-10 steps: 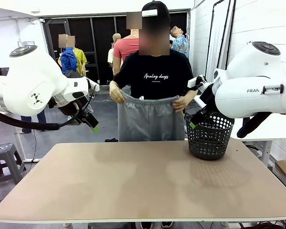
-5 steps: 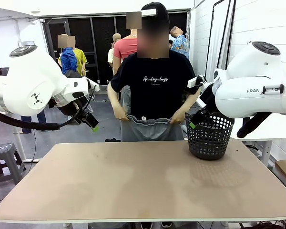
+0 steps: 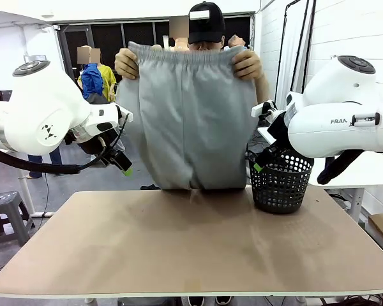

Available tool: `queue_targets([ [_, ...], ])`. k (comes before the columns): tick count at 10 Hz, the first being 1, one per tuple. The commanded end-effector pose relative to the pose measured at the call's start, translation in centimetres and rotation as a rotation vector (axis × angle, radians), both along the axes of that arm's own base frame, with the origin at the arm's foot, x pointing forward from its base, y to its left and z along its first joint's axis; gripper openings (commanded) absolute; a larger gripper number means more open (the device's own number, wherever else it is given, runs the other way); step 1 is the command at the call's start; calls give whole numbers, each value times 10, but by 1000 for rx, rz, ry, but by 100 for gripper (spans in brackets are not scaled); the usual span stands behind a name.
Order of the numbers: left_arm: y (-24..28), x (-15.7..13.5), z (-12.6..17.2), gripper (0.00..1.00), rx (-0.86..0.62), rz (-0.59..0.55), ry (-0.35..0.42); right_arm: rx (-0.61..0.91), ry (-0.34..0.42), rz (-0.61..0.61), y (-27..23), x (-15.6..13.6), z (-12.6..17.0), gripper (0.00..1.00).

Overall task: Fold the training pants.
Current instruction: Grab both ends of the Training pants handed by a person.

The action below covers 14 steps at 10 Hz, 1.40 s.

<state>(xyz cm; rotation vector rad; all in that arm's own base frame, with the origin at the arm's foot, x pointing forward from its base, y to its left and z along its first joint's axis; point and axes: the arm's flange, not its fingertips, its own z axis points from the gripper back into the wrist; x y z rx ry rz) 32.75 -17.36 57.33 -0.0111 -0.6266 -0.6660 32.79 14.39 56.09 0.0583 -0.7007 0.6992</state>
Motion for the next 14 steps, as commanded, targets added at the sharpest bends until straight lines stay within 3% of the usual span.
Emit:
queue_targets([
  [1, -1, 0, -1, 100, -3, -4, 0, 2, 7, 3, 0, 1, -2, 100],
  [14, -1, 0, -1, 100, -3, -4, 0, 2, 7, 3, 0, 1, -2, 100],
])
